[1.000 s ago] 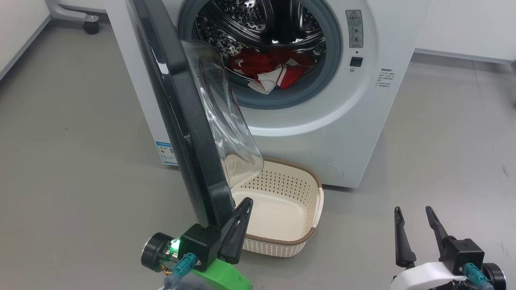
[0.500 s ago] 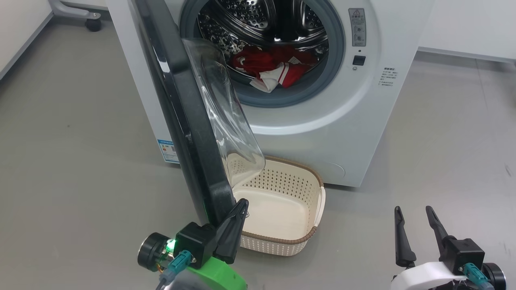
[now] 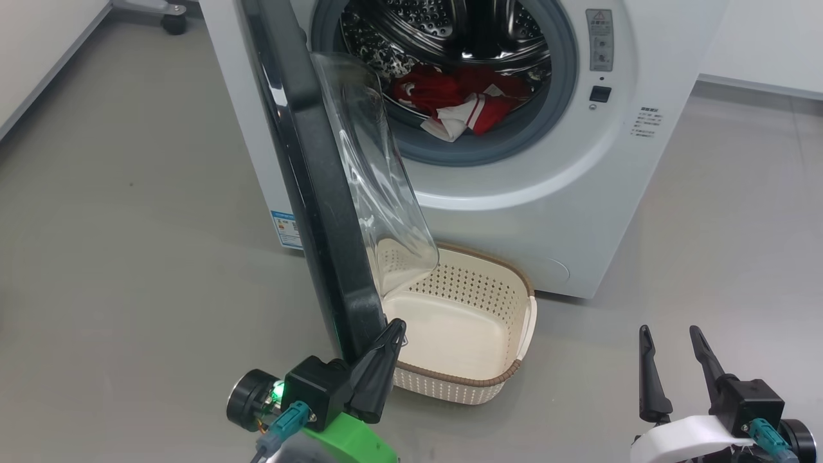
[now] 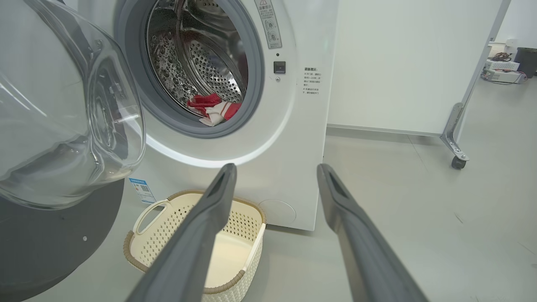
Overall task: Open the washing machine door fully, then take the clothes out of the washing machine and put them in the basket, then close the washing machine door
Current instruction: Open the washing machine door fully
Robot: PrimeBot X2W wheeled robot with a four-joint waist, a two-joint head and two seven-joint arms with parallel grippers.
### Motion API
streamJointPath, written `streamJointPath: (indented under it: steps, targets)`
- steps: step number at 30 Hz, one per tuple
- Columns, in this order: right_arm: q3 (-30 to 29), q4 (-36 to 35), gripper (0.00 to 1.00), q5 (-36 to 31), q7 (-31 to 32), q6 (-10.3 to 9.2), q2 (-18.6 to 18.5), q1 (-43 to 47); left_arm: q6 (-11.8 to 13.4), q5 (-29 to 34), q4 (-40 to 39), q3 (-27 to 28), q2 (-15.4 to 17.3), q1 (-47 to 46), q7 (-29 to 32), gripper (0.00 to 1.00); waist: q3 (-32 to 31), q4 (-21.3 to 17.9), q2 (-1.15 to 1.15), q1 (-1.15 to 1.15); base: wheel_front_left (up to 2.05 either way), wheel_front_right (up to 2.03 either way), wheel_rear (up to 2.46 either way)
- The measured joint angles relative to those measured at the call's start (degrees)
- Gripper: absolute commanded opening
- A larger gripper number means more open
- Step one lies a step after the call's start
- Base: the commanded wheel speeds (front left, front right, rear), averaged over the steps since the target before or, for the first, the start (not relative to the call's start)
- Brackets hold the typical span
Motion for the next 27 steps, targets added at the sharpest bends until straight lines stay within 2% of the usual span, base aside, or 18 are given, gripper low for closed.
streamJointPath:
  steps: [27]
  targets:
    - [-1.15, -0.27, 1.00, -0.51, 0.00, 0.18, -0.21, 0.07, 0.51, -0.11, -1.32, -0.51, -0.07, 0.00, -1.60, 0.00, 0.94, 10.27, 0.00, 0.00, 0.00, 0.00, 0.00]
